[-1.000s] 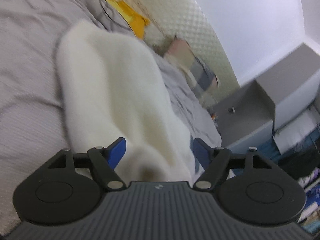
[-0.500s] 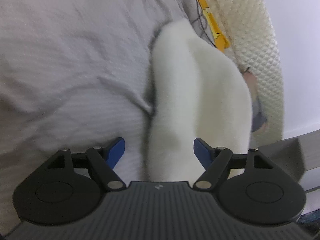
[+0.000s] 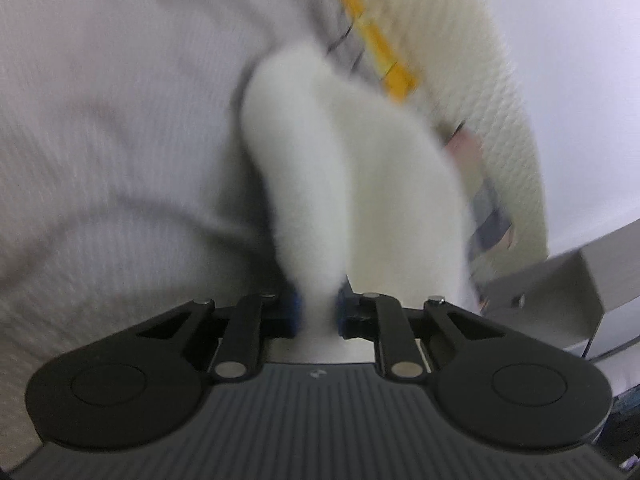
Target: Fold large clothes
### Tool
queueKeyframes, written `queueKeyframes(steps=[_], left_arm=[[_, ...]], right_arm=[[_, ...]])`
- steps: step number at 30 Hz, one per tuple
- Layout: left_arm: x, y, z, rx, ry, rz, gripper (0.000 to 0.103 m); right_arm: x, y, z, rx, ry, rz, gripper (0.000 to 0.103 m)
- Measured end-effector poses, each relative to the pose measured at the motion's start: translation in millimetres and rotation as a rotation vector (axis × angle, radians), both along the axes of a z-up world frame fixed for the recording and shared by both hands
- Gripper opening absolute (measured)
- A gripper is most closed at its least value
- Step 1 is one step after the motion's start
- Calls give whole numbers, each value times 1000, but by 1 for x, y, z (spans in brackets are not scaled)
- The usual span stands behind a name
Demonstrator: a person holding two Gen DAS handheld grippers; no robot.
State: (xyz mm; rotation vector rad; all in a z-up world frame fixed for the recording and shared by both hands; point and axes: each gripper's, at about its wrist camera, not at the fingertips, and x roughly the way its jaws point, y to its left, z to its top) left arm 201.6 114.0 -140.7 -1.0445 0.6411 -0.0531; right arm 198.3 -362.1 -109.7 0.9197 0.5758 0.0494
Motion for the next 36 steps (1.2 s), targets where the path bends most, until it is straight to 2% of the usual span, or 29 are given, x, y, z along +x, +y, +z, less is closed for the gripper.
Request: queueKeyframes(steps=[3, 6, 12, 15, 17, 20, 23, 26, 30, 32, 36], left_arm=[[-19, 5, 26, 36, -90, 45, 17], [-36, 7, 46, 71, -136, 52, 17], [-76, 18, 86, 87, -242, 1, 17], [-75, 25, 102, 112, -278, -25, 17], [-59, 27, 105, 146, -265, -53, 18], [-24, 22, 97, 239, -191, -87, 19], [17, 8, 73, 309, -106, -115, 22], [44, -3, 48, 363, -46, -133, 25], [67, -3, 25, 356, -29, -123, 28], [78, -4, 15, 354, -21, -116, 28], [96, -7, -2, 361, -2, -127, 28]], right_arm=[[-23, -4, 27, 0, -103, -38, 10], [-46, -4, 54, -29, -186, -48, 9], [-84, -15, 107, -82, -349, -87, 9], [-85, -25, 126, -139, -376, -119, 8], [-67, -29, 127, -162, -343, -110, 8], [-24, -29, 112, -224, -213, -66, 8], [22, -37, 76, -240, -22, -25, 9], [45, -47, 39, -227, 78, -18, 9], [62, -60, 2, -169, 135, -12, 9], [64, -63, -3, -132, 130, -16, 10], [77, -57, -9, -196, 127, 9, 11]])
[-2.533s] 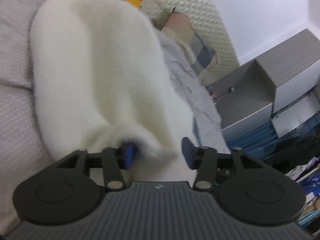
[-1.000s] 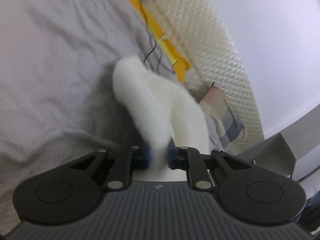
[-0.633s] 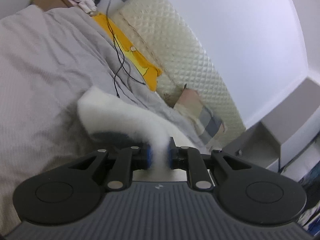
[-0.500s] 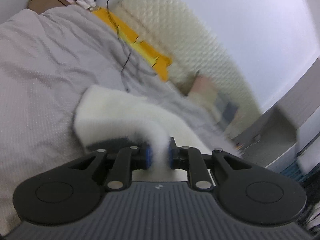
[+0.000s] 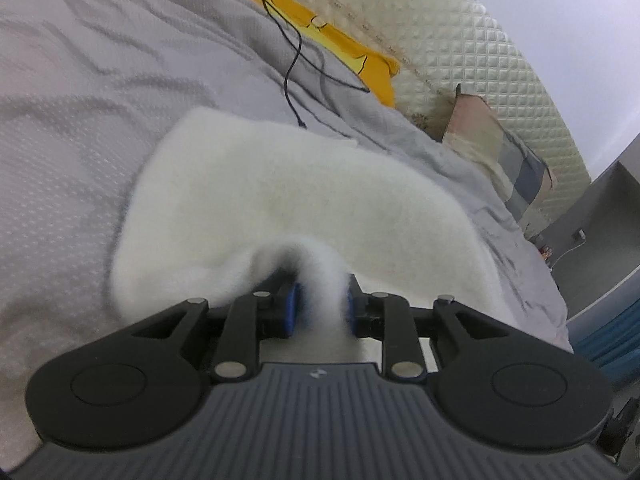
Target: Fold large clothes
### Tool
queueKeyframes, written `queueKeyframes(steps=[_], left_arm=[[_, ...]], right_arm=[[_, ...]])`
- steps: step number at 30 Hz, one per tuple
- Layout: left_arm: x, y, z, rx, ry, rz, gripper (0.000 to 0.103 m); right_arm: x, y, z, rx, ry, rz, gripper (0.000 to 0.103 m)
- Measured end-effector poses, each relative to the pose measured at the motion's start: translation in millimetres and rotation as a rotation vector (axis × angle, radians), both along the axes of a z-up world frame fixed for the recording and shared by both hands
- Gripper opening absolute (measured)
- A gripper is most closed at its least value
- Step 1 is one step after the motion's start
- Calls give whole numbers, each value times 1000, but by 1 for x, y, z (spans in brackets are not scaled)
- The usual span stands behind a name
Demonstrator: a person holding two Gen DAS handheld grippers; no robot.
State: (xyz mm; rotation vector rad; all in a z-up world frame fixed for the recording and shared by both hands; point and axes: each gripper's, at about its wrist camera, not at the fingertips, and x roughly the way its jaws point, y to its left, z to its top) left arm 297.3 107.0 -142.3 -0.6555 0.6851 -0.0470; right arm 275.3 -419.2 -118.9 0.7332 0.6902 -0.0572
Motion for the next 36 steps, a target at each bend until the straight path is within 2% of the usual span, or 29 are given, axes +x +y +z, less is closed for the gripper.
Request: queueKeyframes(steps=[6, 8, 10, 11, 12, 13, 15, 18, 20, 23, 25, 27, 30, 34, 36], left_arm=[[3, 1, -4, -36, -4, 13, 29], [-3, 2, 2, -58, -10, 21, 33], [-11, 4, 10, -78, -25, 16, 52], [-19, 3, 15, -90, -40, 6, 58], [-28, 2, 20, -85, -56, 4, 66], [-40, -1, 28, -60, -73, 7, 73], [-63, -5, 40, -20, -98, 23, 82], [-92, -7, 53, 17, -123, 39, 83], [-110, -10, 62, 51, -140, 48, 83], [-134, -13, 70, 38, -162, 49, 83], [-149, -18, 70, 17, -156, 31, 83], [-160, -25, 64, -16, -127, 6, 83], [-166, -36, 54, -68, -73, -38, 83], [-160, -51, 38, -106, -9, -100, 83], [-154, -56, 24, -164, 37, -123, 83]], right_arm=[[-2, 0, 0, 39, 4, -21, 12], [-5, -1, 4, 46, 3, -26, 12], [-10, -1, 10, 61, -3, -35, 17], [-13, -1, 13, 73, -8, -40, 19], [-19, -1, 16, 91, -18, -47, 30], [-25, 0, 18, 108, -29, -53, 46], [-40, 4, 26, 126, -57, -65, 63], [-64, 15, 36, 108, -80, -79, 70], [-79, 24, 42, 97, -93, -77, 70], [-98, 39, 54, 18, -115, -61, 71], [-110, 47, 57, 23, -134, -39, 71], [-123, 53, 53, 66, -146, -6, 71], [-133, 66, 43, 108, -113, 49, 72], [-128, 79, 29, 157, -60, 105, 72], [-121, 85, 22, 164, -39, 121, 72]])
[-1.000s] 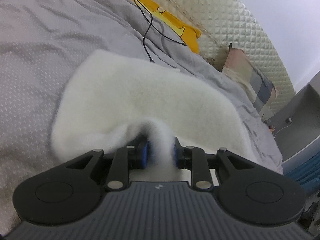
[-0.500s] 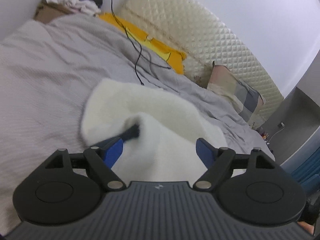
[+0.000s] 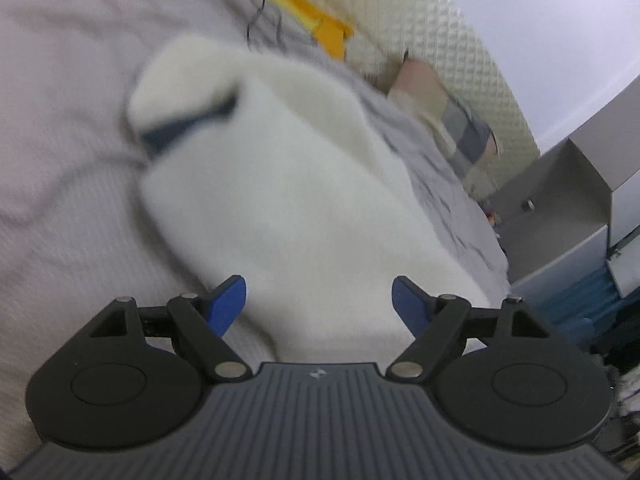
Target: Fold large clothes
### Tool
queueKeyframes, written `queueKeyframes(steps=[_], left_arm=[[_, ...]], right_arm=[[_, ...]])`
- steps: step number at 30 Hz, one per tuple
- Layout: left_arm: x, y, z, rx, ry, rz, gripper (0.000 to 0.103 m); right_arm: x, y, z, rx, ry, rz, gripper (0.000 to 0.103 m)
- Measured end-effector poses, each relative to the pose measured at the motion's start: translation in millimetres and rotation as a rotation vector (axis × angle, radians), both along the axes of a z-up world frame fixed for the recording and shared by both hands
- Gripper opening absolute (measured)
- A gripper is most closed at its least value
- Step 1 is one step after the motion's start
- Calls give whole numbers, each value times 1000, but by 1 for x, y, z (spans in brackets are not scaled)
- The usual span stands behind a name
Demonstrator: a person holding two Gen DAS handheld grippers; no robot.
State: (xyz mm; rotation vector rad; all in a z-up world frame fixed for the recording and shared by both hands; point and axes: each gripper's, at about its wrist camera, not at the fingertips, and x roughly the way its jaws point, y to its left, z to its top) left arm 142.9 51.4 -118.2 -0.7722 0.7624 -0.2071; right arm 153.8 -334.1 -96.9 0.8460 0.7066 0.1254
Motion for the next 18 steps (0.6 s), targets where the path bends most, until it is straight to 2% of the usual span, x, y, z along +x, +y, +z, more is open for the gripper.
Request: queueKeyframes(steps=[4, 6, 9, 12, 18], left_arm=[[13, -4, -34, -134, 105, -12, 83], [23, -8, -46, -193, 142, -53, 82], [30, -13, -50, -208, 135, -70, 82], [26, -12, -43, -249, 63, -82, 81], [8, 0, -16, -396, -204, -112, 77]], right_arm=[[14, 5, -20, 89, 29, 18, 72], [21, 9, -29, 148, 33, 45, 72], [25, 14, -28, 185, -6, 87, 71], [24, 13, -15, 234, -91, 119, 71], [16, 10, 8, 317, -249, 144, 71]])
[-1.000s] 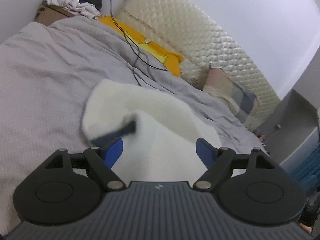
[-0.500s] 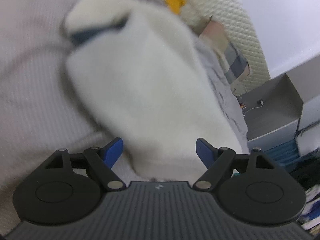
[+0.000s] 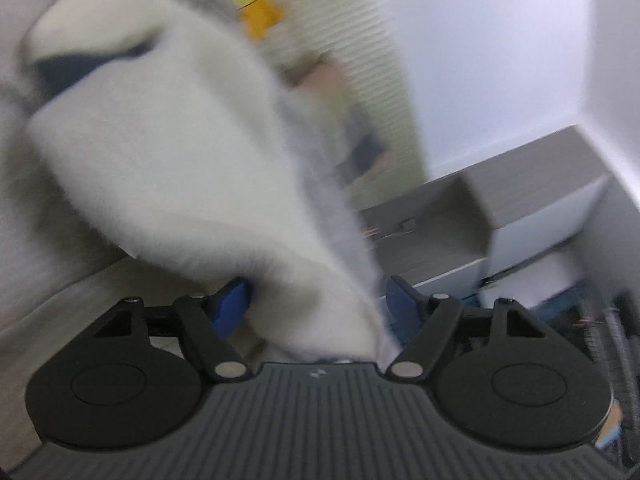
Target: Fold large clothes
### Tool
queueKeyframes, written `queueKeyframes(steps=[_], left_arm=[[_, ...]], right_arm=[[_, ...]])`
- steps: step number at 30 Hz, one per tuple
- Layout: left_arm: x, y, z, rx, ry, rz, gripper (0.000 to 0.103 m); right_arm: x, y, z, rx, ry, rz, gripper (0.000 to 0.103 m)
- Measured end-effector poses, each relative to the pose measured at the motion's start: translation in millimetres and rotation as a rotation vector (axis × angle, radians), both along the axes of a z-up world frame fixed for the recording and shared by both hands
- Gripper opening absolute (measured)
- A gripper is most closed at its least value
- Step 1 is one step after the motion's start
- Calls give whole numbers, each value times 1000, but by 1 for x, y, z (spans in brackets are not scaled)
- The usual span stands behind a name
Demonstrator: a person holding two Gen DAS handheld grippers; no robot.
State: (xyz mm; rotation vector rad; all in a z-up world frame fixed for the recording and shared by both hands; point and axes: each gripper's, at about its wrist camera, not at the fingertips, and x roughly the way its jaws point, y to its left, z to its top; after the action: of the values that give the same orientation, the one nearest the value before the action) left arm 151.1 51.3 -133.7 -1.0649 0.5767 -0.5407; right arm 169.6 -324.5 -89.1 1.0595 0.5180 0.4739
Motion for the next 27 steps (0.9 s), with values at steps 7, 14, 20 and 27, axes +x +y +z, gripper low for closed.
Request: queueKeyframes(steps=[7, 14, 20, 27], left_arm=[[10, 2, -30, 30, 189, 57, 77], [27, 15, -55, 32, 312, 162, 70], [37, 14, -32, 121, 243, 211, 19], [-1, 19, 24, 123, 8, 259, 13]], right_arm=[[9, -2, -12, -88, 101, -39, 71], [29, -3, -37, -175, 207, -91, 55], [27, 2, -19, -276, 82, -95, 19], [-14, 5, 18, -292, -85, -83, 18]])
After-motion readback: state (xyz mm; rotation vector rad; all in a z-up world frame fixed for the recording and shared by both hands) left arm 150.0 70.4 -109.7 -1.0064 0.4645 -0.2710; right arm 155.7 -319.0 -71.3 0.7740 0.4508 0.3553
